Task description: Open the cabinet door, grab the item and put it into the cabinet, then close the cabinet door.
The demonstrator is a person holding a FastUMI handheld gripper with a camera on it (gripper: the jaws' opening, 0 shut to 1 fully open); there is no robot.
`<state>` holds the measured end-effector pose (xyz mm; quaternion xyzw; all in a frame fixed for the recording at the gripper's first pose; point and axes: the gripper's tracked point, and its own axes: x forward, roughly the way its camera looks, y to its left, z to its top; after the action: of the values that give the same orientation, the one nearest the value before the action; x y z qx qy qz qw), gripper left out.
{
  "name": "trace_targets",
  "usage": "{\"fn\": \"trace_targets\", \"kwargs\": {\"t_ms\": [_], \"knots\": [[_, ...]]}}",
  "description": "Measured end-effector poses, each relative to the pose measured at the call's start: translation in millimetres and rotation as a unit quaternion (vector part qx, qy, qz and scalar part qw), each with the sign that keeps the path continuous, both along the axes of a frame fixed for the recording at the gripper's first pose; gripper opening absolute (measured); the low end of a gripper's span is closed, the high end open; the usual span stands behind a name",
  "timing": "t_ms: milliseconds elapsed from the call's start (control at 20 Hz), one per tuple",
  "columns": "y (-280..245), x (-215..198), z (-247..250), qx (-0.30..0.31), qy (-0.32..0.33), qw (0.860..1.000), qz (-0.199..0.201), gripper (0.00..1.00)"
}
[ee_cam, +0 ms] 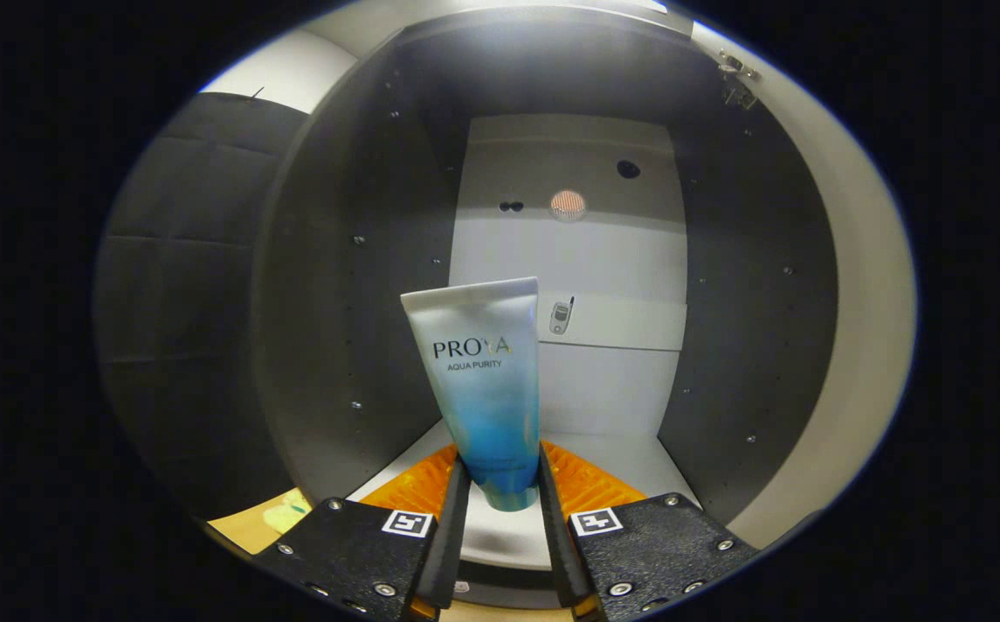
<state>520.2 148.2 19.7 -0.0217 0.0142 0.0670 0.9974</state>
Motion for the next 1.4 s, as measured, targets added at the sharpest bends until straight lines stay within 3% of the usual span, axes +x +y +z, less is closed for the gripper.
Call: {"fn": "trace_targets", "kwargs": {"t_ms": [350, 550, 850, 1100, 1250, 1400], "knots": [[-6.3, 49.8, -60.1, 0.031, 0.042, 0.998, -0.019, 0.44], [-8.2, 50.0, -90.5, 0.025, 0.057, 0.998, -0.023, 0.44], [-6.4, 46.1, -86.2, 0.005, 0.031, 0.999, -0.029, 0.47], [-11.8, 32.4, -66.4, 0.002, 0.008, 0.998, -0.054, 0.73], [-12.9, 16.6, -54.7, 0.001, -0.004, 0.998, -0.065, 0.94], [-13.0, -10.7, -44.6, 0.009, -0.008, 0.997, -0.072, 0.95]]}}
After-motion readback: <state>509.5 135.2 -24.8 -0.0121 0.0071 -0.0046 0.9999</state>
